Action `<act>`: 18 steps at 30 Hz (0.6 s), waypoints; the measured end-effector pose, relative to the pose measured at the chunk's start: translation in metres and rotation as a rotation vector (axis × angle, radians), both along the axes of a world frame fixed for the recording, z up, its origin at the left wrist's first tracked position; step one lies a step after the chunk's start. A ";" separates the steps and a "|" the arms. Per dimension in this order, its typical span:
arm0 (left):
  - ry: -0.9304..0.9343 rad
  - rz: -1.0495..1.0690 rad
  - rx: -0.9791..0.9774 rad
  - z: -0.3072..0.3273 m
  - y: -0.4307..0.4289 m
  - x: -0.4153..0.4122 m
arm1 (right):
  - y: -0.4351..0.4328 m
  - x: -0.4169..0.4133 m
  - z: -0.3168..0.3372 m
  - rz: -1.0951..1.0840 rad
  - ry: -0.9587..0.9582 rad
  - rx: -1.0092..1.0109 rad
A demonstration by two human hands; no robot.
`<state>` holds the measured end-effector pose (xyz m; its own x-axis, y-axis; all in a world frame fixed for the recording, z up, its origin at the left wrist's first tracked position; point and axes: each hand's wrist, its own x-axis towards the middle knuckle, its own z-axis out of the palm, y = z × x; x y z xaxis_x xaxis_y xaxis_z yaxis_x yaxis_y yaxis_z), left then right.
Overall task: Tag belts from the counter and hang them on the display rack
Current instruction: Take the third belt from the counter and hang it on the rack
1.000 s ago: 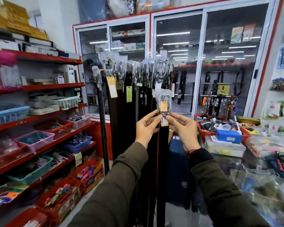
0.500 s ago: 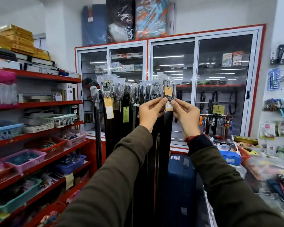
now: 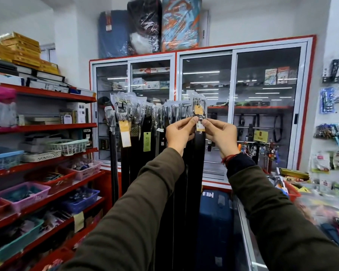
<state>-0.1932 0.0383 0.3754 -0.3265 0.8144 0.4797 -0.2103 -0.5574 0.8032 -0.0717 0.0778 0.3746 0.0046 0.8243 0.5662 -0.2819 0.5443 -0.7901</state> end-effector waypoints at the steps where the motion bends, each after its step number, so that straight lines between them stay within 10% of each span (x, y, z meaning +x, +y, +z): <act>1: -0.005 -0.002 -0.002 -0.001 0.000 0.000 | 0.000 0.000 0.000 0.005 -0.003 -0.005; 18: 0.104 0.204 0.018 -0.017 0.019 -0.013 | 0.007 -0.016 -0.013 -0.135 -0.228 0.073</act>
